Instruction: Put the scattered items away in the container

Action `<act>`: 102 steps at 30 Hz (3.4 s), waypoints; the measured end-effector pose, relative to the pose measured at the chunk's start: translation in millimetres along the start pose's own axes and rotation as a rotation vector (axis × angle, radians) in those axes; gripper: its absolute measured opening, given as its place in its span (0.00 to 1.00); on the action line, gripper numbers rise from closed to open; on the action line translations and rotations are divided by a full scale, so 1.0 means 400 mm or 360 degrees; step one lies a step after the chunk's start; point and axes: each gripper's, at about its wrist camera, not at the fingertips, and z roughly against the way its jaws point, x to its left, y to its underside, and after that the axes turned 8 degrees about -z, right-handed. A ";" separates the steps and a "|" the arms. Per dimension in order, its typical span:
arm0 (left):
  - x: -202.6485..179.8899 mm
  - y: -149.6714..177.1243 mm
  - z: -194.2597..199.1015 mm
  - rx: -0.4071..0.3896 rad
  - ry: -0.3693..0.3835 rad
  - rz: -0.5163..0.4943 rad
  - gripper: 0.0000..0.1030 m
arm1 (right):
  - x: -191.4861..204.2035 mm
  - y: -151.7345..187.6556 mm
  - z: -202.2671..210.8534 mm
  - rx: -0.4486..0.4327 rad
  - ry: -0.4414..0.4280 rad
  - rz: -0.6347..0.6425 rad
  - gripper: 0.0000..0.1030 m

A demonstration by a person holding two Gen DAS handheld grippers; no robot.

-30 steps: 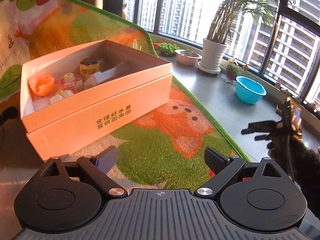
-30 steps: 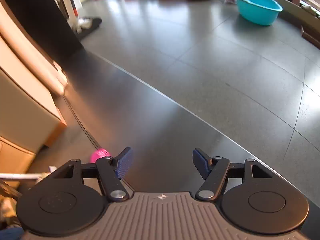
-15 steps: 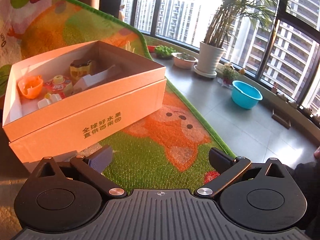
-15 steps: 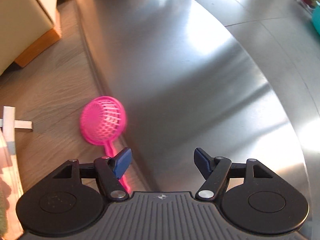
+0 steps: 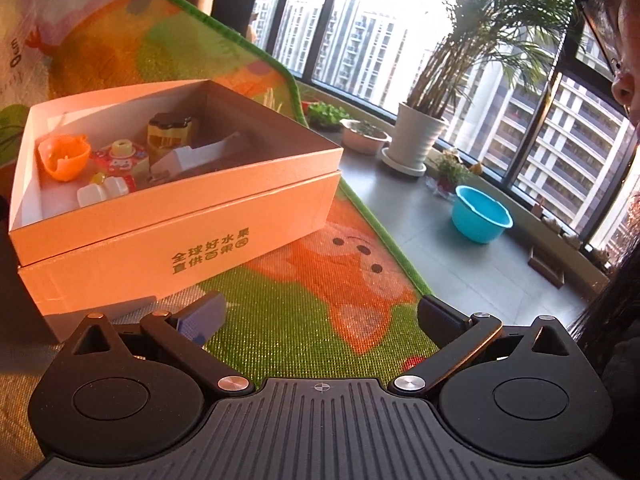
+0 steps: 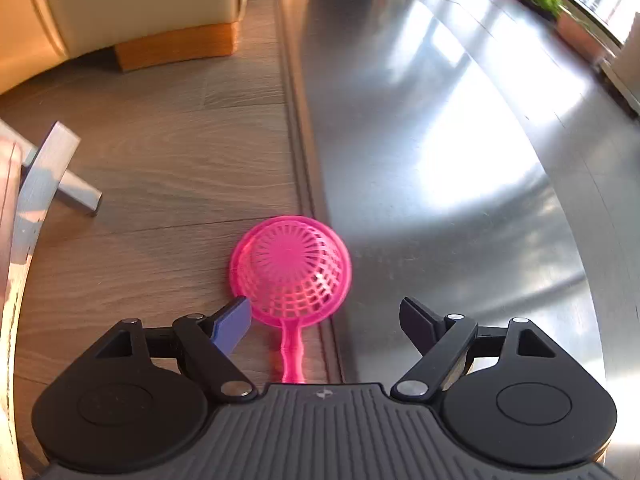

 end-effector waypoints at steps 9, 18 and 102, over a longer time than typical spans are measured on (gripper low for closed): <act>0.007 0.001 0.002 -0.0022 0.0022 0.0048 1.00 | 0.057 -0.063 -0.068 -0.0013 -0.0130 -0.0081 0.82; -0.002 0.000 0.000 -0.0010 -0.0004 0.0029 1.00 | 0.023 -0.073 -0.074 0.0000 -0.0176 -0.0173 0.56; 0.174 0.201 0.343 -0.0162 -0.0283 0.0377 1.00 | 0.223 -0.152 1.500 -0.0827 -0.0644 0.0011 0.83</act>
